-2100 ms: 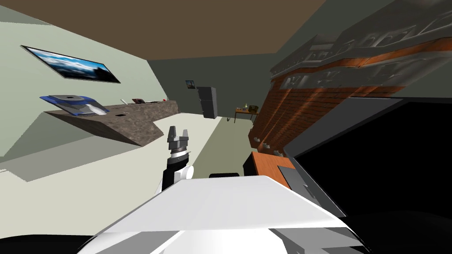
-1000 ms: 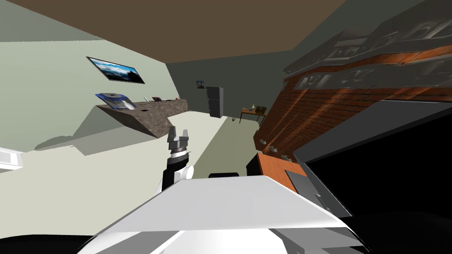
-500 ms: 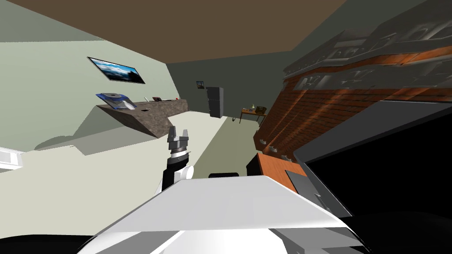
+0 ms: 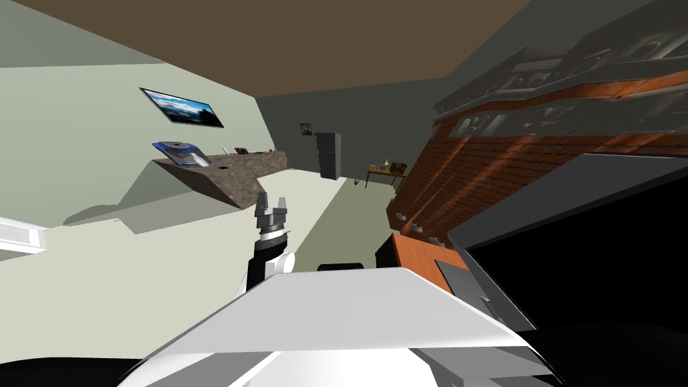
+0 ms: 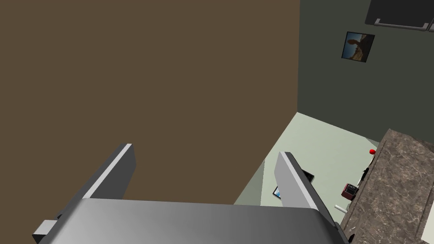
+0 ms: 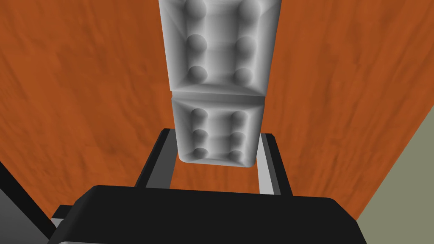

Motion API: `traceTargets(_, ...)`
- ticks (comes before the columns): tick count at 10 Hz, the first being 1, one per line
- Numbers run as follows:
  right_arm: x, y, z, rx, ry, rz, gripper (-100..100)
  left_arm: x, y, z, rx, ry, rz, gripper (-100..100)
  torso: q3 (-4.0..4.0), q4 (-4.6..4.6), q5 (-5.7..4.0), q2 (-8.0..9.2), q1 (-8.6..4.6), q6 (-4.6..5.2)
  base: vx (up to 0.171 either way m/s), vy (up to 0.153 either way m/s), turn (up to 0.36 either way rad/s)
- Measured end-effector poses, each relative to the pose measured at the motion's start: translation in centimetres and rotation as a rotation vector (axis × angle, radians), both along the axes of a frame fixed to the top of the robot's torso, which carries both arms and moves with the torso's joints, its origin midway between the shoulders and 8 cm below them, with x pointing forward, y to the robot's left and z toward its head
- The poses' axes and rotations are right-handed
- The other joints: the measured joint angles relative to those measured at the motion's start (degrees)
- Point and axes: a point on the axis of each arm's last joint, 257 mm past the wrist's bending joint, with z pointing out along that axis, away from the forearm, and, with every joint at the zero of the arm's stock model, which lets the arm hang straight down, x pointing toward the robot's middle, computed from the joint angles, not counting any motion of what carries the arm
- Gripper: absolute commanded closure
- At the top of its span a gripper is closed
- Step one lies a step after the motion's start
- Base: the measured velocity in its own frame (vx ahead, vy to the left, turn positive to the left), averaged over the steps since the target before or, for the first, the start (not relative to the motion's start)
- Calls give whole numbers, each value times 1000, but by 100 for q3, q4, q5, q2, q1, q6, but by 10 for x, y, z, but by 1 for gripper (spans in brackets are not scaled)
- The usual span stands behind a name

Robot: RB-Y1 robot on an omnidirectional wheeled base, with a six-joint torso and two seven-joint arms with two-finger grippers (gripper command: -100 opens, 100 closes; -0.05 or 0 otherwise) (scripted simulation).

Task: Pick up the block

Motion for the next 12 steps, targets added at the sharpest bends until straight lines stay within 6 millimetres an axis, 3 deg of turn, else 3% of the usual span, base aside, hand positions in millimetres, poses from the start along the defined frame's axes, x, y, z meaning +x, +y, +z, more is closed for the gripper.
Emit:
traceTargets(5,0,0,0,0,0,0,100,0,0,0,0,0,0,0,0,0,1,1,2,-3,1,18,-1)
traceTargets(10,-8,-36,25,-15,11,19,100,0,0,0,0,0,0,0,-4,-6,11,-2,21,4,16,61,-33)
traceTargets(12,0,-54,35,-31,3,15,100,0,0,0,0,0,0,0,-6,-1,8,-12,38,-2,21,91,-32)
